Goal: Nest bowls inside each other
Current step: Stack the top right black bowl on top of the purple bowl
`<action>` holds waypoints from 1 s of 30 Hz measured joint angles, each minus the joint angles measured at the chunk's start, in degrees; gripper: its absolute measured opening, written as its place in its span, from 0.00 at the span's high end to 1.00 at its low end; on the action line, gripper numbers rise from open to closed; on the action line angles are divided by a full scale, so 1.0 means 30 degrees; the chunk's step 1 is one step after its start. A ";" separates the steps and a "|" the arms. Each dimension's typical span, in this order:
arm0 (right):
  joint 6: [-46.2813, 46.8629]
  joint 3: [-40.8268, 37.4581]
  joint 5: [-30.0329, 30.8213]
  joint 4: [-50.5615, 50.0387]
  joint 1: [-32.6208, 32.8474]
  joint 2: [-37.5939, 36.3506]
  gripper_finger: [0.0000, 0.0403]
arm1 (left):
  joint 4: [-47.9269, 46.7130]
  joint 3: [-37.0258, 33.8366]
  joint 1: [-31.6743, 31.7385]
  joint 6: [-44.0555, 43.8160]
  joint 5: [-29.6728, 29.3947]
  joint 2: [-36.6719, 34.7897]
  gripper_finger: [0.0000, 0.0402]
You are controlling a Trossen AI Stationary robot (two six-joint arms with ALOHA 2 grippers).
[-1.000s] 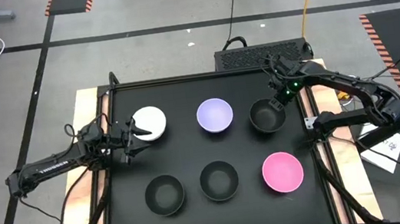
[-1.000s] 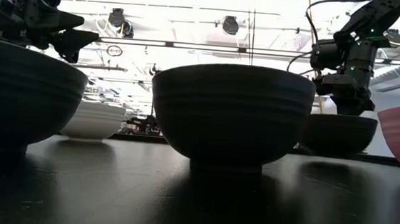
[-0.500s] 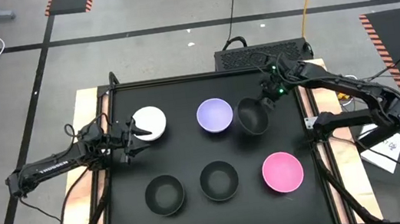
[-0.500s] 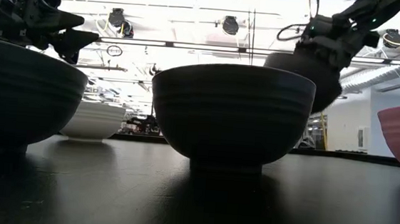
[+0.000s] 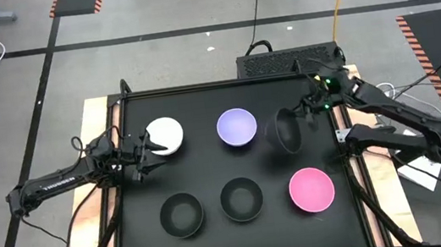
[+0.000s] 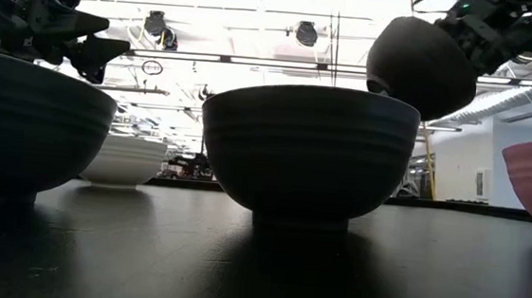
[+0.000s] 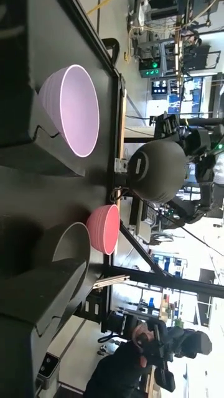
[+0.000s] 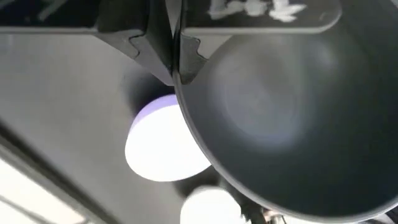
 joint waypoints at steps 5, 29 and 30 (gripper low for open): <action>0.0646 -0.1672 0.0600 0.1086 0.0000 -0.2881 1.00 | -0.0053 0.0003 0.0000 -0.0021 0.0000 0.0000 0.43; 0.4521 -0.7795 0.0704 0.9191 0.0794 -0.6489 1.00 | -0.0097 0.0000 0.0015 -0.0102 -0.0007 0.0007 0.43; 0.4590 -0.8110 0.0417 1.0228 0.0794 -0.6458 1.00 | -0.0097 0.0000 0.0015 -0.0108 -0.0007 0.0000 0.43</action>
